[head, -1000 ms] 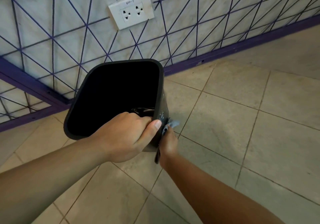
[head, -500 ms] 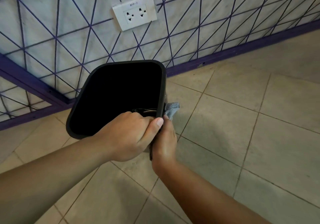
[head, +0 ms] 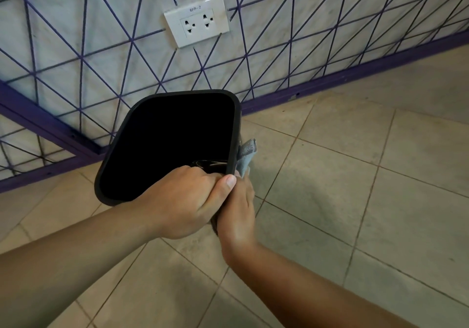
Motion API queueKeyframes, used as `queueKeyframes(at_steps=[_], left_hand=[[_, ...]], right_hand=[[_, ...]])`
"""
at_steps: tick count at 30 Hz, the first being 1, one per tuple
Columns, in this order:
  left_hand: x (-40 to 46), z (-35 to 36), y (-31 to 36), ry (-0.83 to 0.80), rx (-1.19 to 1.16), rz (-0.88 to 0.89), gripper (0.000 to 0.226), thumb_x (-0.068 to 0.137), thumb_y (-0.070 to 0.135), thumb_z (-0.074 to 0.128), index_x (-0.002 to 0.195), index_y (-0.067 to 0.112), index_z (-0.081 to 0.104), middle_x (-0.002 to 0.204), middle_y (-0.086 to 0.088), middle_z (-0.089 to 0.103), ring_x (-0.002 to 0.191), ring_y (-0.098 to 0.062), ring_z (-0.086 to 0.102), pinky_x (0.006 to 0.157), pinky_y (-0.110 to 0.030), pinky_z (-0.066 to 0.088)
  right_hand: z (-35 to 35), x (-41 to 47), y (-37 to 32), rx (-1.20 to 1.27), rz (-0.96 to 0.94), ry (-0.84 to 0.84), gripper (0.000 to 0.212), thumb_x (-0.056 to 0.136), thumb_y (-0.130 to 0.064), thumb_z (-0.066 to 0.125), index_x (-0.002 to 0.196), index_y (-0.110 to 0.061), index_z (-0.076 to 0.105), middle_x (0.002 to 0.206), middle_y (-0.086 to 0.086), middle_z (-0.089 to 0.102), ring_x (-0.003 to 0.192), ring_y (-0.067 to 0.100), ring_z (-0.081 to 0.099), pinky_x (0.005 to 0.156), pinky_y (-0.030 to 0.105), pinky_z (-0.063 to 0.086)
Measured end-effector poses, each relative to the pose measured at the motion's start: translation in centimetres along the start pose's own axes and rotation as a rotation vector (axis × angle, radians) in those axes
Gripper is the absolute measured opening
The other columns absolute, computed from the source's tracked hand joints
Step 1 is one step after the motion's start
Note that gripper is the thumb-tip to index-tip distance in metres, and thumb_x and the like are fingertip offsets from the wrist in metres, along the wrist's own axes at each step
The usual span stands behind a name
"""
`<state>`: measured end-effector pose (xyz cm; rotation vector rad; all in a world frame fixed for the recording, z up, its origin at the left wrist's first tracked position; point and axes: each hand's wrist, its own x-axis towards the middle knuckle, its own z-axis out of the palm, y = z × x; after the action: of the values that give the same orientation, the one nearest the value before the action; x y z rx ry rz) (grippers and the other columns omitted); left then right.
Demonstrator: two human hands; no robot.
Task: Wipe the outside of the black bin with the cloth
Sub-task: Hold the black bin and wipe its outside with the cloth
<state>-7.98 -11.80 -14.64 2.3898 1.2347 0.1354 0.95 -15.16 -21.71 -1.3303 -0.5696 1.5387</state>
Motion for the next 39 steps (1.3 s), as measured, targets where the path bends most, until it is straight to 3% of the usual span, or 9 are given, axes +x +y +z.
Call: queueKeyframes(at_steps=[7,12,17,20,25,28,33,37,39], left_hand=[[0.1,-0.1,0.0,0.022,0.006,0.0,0.054,0.1,0.054,0.018,0.079,0.034,0.063,0.061,0.012,0.063,0.066,0.003,0.063,0.06,-0.014,0.041],[0.1,-0.3,0.0,0.062,-0.011,0.023,0.046,0.099,0.053,0.021,0.063,0.042,0.047,0.054,0.019,0.056,0.06,0.006,0.058,0.059,-0.011,0.039],[-0.1,-0.2,-0.3,0.07,0.018,0.027,0.051,0.1,0.054,0.02,0.058,0.041,0.045,0.058,0.019,0.058,0.053,-0.001,0.056,0.051,-0.016,0.033],[0.0,-0.4,-0.1,0.068,0.012,0.053,0.046,0.104,0.046,0.023,0.069,0.054,0.052,0.066,0.03,0.059,0.055,0.004,0.056,0.054,-0.012,0.037],[-0.3,-0.2,-0.5,0.048,-0.036,0.033,0.052,0.101,0.054,0.02,0.061,0.043,0.051,0.058,0.021,0.059,0.053,-0.001,0.059,0.051,-0.013,0.035],[-0.4,-0.2,-0.8,0.078,-0.023,0.046,0.052,0.102,0.05,0.023,0.057,0.041,0.047,0.056,0.022,0.056,0.05,-0.002,0.055,0.051,-0.011,0.035],[-0.3,-0.1,-0.8,0.079,0.011,0.075,0.051,0.102,0.049,0.023,0.056,0.039,0.041,0.06,0.024,0.058,0.051,-0.002,0.056,0.053,-0.011,0.037],[-0.2,-0.3,-0.7,0.102,0.025,0.086,0.051,0.105,0.04,0.028,0.057,0.044,0.047,0.059,0.03,0.055,0.049,0.002,0.053,0.054,-0.009,0.037],[-0.1,-0.4,-0.7,0.095,0.026,0.099,0.048,0.105,0.039,0.028,0.065,0.057,0.05,0.061,0.034,0.055,0.052,0.006,0.054,0.055,-0.007,0.037]], right_hand=[[-0.2,1.2,-0.8,0.029,0.013,-0.01,0.063,0.114,-0.052,0.029,0.172,-0.028,0.037,0.181,-0.004,0.031,0.17,0.014,0.023,0.138,0.04,0.024],[-0.4,2.0,-0.9,0.033,0.003,0.023,0.058,0.118,-0.044,0.031,0.17,-0.022,0.039,0.178,0.003,0.035,0.167,0.019,0.031,0.137,0.049,0.028],[-0.3,-1.3,0.2,-0.021,-0.137,-0.029,0.093,0.089,-0.074,0.031,0.168,-0.026,0.04,0.173,-0.007,0.035,0.167,0.011,0.024,0.139,0.046,0.024],[-0.3,0.4,0.3,0.034,-0.129,0.053,0.057,0.115,-0.049,0.032,0.165,-0.024,0.044,0.166,-0.011,0.039,0.166,0.016,0.028,0.139,0.045,0.024],[0.6,-1.2,0.5,0.058,-0.15,0.014,0.082,0.094,-0.067,0.034,0.162,-0.024,0.048,0.169,-0.007,0.037,0.165,0.016,0.031,0.137,0.045,0.03],[0.1,0.0,0.4,0.065,-0.124,0.058,0.04,0.116,-0.047,0.033,0.15,-0.034,0.05,0.156,-0.013,0.042,0.163,0.018,0.035,0.137,0.038,0.028],[0.4,-0.6,0.9,-0.009,-0.187,-0.014,0.08,0.101,-0.064,0.03,0.17,-0.024,0.038,0.175,-0.006,0.031,0.167,0.011,0.024,0.139,0.037,0.025],[-0.2,1.2,0.8,0.004,-0.145,0.05,0.051,0.12,-0.035,0.03,0.168,-0.02,0.039,0.175,0.0,0.032,0.168,0.018,0.025,0.14,0.036,0.02],[0.2,1.6,0.3,0.047,-0.095,0.035,0.064,0.114,-0.05,0.035,0.172,-0.023,0.035,0.18,-0.003,0.025,0.169,0.011,0.021,0.135,0.03,0.021]])
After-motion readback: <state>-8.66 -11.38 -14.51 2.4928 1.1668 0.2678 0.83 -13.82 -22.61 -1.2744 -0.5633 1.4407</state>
